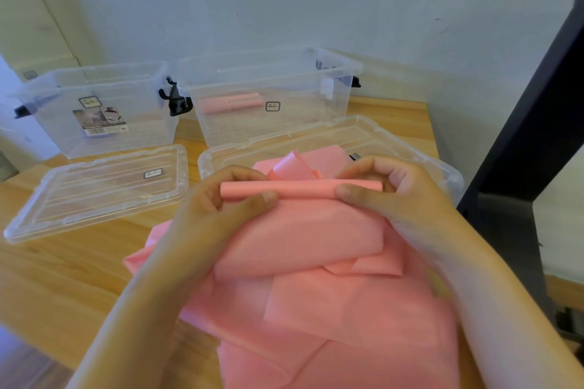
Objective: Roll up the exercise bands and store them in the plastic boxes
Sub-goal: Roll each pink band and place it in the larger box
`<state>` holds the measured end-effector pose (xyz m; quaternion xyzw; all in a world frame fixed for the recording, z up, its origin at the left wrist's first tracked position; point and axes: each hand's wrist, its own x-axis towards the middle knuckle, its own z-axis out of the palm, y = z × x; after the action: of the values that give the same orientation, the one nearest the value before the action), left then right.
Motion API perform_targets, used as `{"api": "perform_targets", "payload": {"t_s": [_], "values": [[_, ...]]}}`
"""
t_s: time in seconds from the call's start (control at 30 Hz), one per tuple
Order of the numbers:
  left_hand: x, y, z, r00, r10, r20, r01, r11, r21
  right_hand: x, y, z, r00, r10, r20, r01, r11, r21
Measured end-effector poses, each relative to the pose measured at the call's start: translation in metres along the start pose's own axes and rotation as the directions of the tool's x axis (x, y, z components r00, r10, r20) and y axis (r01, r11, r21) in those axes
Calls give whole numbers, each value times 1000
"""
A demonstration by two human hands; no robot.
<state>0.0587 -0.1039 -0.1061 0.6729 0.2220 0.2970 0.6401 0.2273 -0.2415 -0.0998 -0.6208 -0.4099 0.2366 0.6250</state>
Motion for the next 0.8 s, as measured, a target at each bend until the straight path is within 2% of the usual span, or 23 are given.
{"api": "perform_targets", "payload": {"t_s": [0.17, 0.27, 0.37, 0.5, 0.67, 0.8], "values": [[1, -2, 0, 1000, 9, -7, -9, 998, 56, 1, 2, 0, 999, -29, 23, 29, 1000, 0], [1, -1, 0, 1000, 28, -13, -28, 1000, 5, 0, 0, 1, 998, 31, 50, -33, 999, 42], [1, 0, -1, 999, 49, 0, -49, 999, -4, 0, 1, 3, 997, 72, 41, -72, 997, 3], [-2, 0, -1, 1000, 26, -5, -26, 1000, -5, 1, 2, 3, 999, 36, 1, -36, 999, 27], [0, 3, 1, 997, 48, -68, -42, 995, 88, 2, 2, 5, 999, -23, 25, 22, 998, 51], [0, 3, 0, 993, 91, -75, -86, 994, 62, 0, 2, 6, 996, 47, 70, -54, 992, 113]]}}
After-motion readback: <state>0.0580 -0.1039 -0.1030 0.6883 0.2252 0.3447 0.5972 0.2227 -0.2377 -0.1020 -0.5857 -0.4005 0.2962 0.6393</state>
